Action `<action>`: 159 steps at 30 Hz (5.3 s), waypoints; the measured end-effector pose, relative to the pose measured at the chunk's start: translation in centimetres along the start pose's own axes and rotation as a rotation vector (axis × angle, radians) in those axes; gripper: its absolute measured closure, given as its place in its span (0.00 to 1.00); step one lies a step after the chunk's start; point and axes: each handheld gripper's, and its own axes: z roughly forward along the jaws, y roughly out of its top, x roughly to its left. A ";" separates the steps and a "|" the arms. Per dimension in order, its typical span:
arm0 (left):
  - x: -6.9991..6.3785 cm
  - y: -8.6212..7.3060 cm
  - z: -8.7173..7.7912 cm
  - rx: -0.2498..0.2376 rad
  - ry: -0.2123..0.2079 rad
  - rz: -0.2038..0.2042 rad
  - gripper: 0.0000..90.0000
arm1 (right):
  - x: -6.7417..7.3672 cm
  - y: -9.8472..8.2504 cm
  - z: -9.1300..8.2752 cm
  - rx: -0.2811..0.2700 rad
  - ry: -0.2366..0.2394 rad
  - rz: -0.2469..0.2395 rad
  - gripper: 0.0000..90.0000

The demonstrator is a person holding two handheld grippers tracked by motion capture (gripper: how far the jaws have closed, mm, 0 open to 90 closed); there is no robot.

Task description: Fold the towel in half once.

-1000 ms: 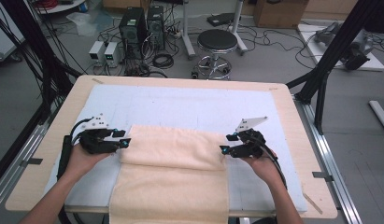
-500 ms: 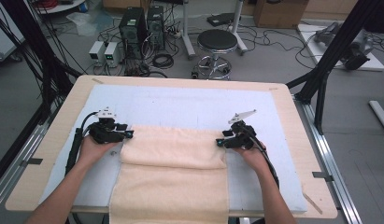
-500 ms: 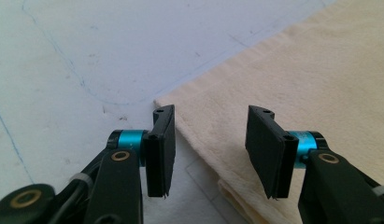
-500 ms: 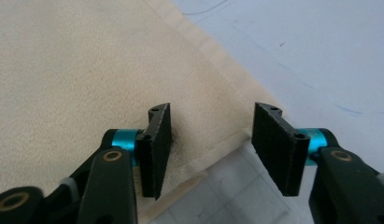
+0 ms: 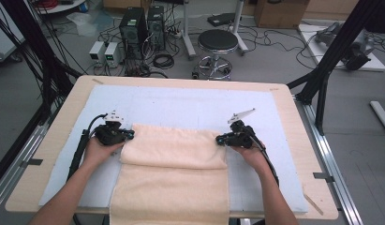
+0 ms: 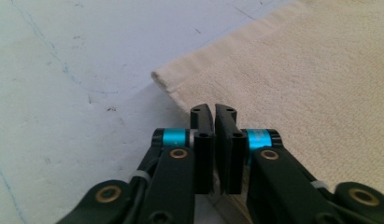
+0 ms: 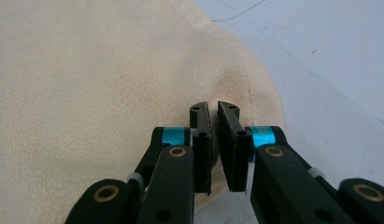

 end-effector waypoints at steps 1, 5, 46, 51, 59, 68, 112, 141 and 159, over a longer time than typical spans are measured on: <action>0.1 0.0 -0.1 -0.003 0.005 -0.001 0.97 | 0.0 0.0 -0.1 -0.002 -0.006 0.000 0.94; 0.2 0.1 -0.9 -0.020 0.006 -0.005 0.98 | 0.6 0.6 -0.9 -0.015 -0.023 -0.020 0.94; -6.0 -5.2 -10.9 -0.109 -0.147 0.130 0.80 | 10.0 -3.1 -6.9 -0.072 0.023 -0.172 0.72; -4.4 -3.3 -8.8 -0.128 -0.103 0.092 0.74 | 7.5 -1.7 -5.5 -0.058 -0.036 -0.162 0.66; -2.6 -1.3 -4.2 -0.086 -0.051 0.080 0.64 | 3.8 -1.2 -3.0 -0.042 -0.087 -0.113 0.56; -0.7 -1.4 -1.6 -0.028 -0.069 -0.013 0.55 | 1.4 -1.5 -0.8 -0.026 -0.068 -0.068 0.50; 2.9 6.4 4.1 0.008 0.137 -0.043 0.79 | -6.3 5.3 -0.4 0.030 -0.196 0.085 0.71; 0.8 2.1 1.1 0.013 -0.047 -0.009 0.68 | -1.6 1.5 0.2 0.075 -0.134 -0.051 0.65; 0.3 2.6 -0.2 -0.037 -0.083 -0.003 0.90 | -1.0 1.5 -1.0 0.040 -0.096 -0.049 0.86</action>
